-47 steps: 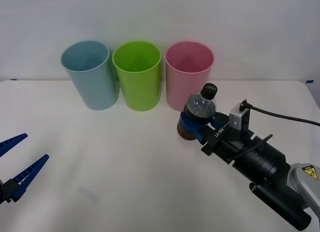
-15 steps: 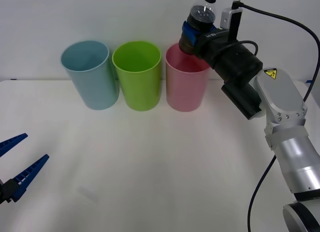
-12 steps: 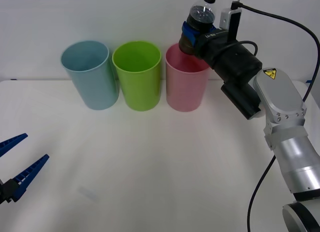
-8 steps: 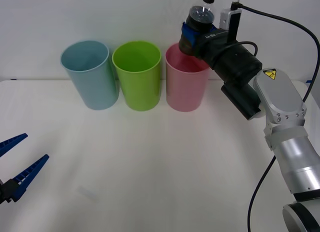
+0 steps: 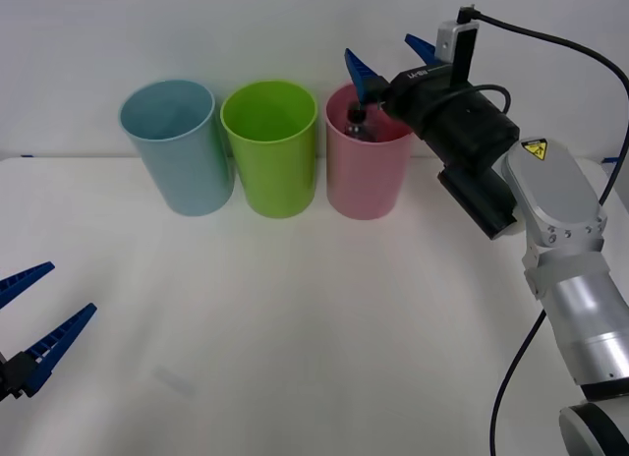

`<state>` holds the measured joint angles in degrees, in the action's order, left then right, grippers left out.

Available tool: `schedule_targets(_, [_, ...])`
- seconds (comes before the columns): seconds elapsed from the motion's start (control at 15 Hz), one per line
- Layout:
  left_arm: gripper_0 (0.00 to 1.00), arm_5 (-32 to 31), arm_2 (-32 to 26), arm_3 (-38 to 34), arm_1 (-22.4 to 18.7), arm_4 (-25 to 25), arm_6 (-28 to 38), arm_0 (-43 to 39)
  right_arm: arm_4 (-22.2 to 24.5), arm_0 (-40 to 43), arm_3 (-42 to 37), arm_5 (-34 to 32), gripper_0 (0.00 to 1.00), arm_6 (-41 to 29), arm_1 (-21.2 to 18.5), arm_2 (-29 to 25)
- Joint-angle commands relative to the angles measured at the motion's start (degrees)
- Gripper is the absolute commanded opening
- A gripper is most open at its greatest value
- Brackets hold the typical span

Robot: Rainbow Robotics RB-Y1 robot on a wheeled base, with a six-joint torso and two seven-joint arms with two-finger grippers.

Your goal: Grasp the object on the table and drop it into the matching bin: aluminum can to the light blue bin, PET bottle to the pink bin.

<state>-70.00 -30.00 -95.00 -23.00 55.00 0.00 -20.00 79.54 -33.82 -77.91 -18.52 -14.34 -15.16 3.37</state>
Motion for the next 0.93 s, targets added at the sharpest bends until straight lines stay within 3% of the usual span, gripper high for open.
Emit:
schedule_targets(0.07, [1.00, 0.00, 0.00, 0.00, 0.00, 0.00, 0.00, 0.00, -0.27, 3.94, -5.06, -0.64, 1.00, -0.43, -1.89, 0.23])
schedule_targets(0.73, [1.00, 0.00, 0.00, 0.00, 0.00, 0.00, 0.00, 0.00, -13.10, 28.46, -29.67, -4.33, 1.00, 0.63, -17.27, 0.94])
schedule_targets(0.93, [1.00, 0.00, 0.00, 0.00, 0.00, 0.00, 0.00, 0.00, -14.42, 36.72, -34.33, -10.57, 1.00, 2.12, -18.59, -3.20])
